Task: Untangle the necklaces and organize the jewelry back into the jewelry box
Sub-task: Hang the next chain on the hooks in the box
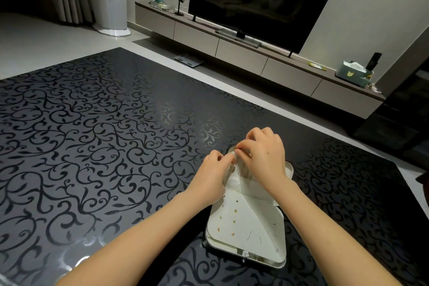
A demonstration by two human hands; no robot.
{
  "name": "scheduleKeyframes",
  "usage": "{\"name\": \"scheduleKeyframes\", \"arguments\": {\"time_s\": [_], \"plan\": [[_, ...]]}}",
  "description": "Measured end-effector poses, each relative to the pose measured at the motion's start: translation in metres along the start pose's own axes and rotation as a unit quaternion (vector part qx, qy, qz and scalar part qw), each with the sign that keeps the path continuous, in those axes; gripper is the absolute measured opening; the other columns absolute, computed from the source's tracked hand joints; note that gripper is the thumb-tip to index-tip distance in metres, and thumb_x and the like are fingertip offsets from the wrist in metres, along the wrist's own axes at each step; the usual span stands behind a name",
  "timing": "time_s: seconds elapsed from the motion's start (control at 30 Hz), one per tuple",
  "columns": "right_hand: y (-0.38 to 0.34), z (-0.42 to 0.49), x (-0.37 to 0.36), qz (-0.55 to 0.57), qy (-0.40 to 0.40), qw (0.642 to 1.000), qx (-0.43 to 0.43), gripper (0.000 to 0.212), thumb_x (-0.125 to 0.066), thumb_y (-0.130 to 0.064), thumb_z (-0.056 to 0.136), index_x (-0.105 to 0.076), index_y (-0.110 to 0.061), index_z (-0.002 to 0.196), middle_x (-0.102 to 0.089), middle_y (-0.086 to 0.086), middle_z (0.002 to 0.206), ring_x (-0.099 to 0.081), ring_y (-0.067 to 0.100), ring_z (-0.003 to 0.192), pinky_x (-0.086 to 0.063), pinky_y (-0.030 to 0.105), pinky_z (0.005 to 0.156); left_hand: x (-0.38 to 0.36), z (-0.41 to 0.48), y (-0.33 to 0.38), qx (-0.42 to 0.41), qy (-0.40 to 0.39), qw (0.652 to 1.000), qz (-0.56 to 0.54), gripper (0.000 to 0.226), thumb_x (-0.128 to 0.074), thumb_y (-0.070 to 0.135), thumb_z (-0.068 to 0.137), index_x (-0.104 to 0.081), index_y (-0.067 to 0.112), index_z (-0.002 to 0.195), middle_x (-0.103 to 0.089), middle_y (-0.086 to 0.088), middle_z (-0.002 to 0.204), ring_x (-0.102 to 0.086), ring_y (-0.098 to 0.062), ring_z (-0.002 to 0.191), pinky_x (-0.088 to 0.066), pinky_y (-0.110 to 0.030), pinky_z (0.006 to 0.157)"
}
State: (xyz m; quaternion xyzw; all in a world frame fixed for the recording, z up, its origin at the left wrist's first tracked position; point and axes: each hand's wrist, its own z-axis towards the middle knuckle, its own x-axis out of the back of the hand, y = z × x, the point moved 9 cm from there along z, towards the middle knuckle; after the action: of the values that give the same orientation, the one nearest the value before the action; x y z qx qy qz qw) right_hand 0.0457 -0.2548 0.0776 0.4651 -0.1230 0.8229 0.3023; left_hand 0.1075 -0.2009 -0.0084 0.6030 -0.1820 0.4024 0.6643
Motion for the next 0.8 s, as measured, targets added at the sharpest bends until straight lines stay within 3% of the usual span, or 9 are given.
{"name": "scheduleKeyframes", "arguments": {"time_s": [0.2, 0.4, 0.5, 0.6, 0.7, 0.8], "plan": [[-0.013, -0.011, 0.006, -0.095, 0.104, 0.990, 0.017, 0.020, -0.068, -0.016, 0.074, -0.063, -0.019, 0.055, -0.051, -0.001, 0.060, -0.043, 0.020, 0.055, -0.023, 0.028, 0.053, 0.000, -0.001, -0.001, -0.005, 0.005, 1.000, -0.006, 0.060, -0.048, -0.011, 0.078, -0.042, 0.023, 0.127, -0.038, 0.000, 0.108, -0.037, -0.016, 0.099, -0.031, -0.018, 0.075], [-0.011, -0.016, 0.005, -0.139, 0.126, 0.981, -0.043, 0.028, -0.058, -0.026, 0.080, -0.058, -0.017, 0.053, -0.050, -0.001, 0.057, -0.041, 0.021, 0.053, -0.020, 0.028, 0.053, -0.002, -0.004, -0.004, -0.010, 0.014, 1.000, -0.026, 0.069, -0.046, -0.013, 0.078, -0.038, 0.025, 0.135, -0.038, 0.000, 0.111, -0.038, -0.016, 0.102, -0.038, -0.020, 0.081], [0.003, -0.017, 0.003, -0.107, 0.105, 0.982, -0.116, 0.026, -0.066, -0.036, 0.073, -0.056, -0.016, 0.059, -0.052, 0.000, 0.060, -0.045, 0.022, 0.057, -0.024, 0.029, 0.054, -0.002, -0.004, -0.005, -0.010, 0.015, 0.999, -0.040, 0.076, -0.047, -0.013, 0.078, -0.032, 0.027, 0.141, -0.037, 0.002, 0.112, -0.036, -0.015, 0.103, -0.040, -0.022, 0.084], [0.016, -0.019, 0.000, -0.018, 0.103, 0.980, -0.169, 0.026, -0.079, -0.033, 0.064, -0.059, -0.017, 0.064, -0.058, -0.001, 0.066, -0.051, 0.025, 0.063, -0.030, 0.032, 0.062, -0.002, -0.005, -0.006, -0.014, 0.017, 0.999, -0.043, 0.078, -0.048, -0.013, 0.078, -0.030, 0.027, 0.143, -0.037, 0.002, 0.112, -0.035, -0.014, 0.104, -0.038, -0.020, 0.085], [0.019, -0.018, -0.003, 0.047, 0.102, 0.980, -0.163, 0.019, -0.078, -0.022, 0.067, -0.059, -0.018, 0.066, -0.060, -0.004, 0.073, -0.052, 0.022, 0.072, -0.025, 0.031, 0.074, -0.002, -0.006, -0.009, -0.012, 0.017, 0.999, -0.047, 0.079, -0.047, -0.014, 0.078, -0.031, 0.027, 0.144, -0.036, 0.003, 0.110, -0.035, -0.014, 0.104, -0.037, -0.020, 0.086], [0.017, -0.017, -0.006, 0.061, 0.082, 0.986, -0.134, 0.015, -0.075, -0.016, 0.070, -0.061, -0.020, 0.068, -0.060, -0.006, 0.074, -0.053, 0.020, 0.075, -0.024, 0.029, 0.076, -0.002, -0.008, -0.011, -0.017, 0.018, 0.999, -0.043, 0.079, -0.046, -0.014, 0.078, -0.030, 0.026, 0.144, -0.034, 0.004, 0.108, -0.035, -0.013, 0.103, -0.037, -0.019, 0.086]]}}
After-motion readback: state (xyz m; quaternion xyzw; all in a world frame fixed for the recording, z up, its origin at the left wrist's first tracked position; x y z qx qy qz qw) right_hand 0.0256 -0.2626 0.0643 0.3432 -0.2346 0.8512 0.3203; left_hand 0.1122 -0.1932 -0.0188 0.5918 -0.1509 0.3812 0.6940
